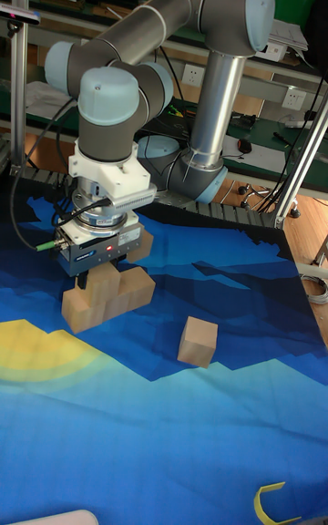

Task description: Stack the blocks into a pyramid shape

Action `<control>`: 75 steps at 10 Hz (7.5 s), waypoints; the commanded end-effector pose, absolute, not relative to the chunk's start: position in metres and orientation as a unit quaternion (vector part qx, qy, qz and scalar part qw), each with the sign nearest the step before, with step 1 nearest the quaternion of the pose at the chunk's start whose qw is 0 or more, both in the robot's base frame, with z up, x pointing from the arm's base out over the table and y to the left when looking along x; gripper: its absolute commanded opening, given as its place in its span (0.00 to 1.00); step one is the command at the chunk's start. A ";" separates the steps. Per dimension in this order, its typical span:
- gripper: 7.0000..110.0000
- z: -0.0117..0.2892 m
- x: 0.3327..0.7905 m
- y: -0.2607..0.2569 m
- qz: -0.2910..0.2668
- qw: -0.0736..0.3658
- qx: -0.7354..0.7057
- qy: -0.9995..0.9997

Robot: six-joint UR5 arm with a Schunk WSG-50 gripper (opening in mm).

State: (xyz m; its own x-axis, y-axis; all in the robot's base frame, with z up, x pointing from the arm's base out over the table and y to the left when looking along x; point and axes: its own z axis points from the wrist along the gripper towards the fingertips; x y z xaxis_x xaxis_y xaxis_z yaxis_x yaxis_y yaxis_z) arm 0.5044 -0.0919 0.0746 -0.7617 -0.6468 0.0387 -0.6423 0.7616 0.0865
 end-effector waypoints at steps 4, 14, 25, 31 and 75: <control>0.00 0.075 0.508 -0.088 -0.042 0.030 0.348 -0.936; 0.79 0.073 0.507 -0.091 -0.045 0.031 0.363 -0.930; 1.00 0.158 0.537 -0.078 -0.034 0.022 0.290 -0.956; 0.79 0.132 0.579 -0.099 0.014 0.025 0.089 -0.996; 0.79 0.097 0.620 0.097 -0.046 0.010 -0.099 -0.994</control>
State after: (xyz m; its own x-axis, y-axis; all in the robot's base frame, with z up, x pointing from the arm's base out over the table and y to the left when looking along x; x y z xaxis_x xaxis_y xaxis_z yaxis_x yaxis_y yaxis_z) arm 0.6199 0.0945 0.0971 -0.9833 0.1797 0.0287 0.1815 0.9800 0.0813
